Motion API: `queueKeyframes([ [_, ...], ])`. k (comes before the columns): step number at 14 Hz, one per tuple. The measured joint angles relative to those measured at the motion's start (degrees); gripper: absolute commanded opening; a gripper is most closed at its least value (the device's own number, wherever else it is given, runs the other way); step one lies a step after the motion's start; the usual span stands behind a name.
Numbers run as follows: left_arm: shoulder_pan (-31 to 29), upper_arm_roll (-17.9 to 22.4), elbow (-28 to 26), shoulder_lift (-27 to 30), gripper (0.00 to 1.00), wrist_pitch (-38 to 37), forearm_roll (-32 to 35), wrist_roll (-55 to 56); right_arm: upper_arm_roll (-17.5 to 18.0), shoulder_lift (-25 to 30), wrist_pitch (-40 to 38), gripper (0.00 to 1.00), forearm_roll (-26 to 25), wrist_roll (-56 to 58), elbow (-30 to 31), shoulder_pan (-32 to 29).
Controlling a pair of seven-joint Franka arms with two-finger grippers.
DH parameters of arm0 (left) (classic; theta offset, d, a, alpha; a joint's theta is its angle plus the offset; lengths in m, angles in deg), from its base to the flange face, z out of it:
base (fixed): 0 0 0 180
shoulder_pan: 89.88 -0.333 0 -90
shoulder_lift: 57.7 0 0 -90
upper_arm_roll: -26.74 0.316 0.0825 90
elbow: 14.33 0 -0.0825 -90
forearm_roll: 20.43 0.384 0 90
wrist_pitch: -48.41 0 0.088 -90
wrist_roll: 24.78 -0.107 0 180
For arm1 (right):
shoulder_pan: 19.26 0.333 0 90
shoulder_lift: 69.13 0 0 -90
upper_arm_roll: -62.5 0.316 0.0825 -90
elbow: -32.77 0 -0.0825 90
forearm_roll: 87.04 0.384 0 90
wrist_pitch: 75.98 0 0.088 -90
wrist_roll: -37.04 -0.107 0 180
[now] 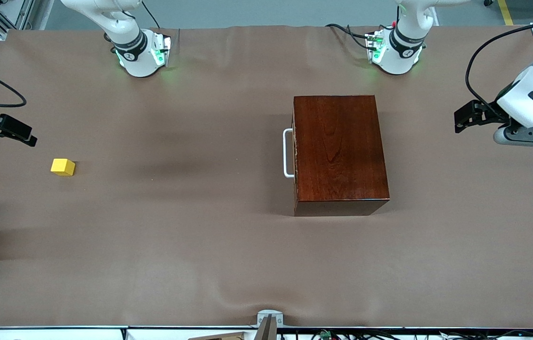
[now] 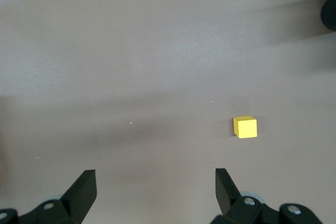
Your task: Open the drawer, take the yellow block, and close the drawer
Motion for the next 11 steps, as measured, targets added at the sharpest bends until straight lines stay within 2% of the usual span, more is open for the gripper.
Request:
queueKeyframes([
  [11,0.00,0.01,-0.51,0.00,1.00,0.00,0.00,0.00,0.00,0.00,0.00,1.00,0.00,0.00,0.00,-0.01],
])
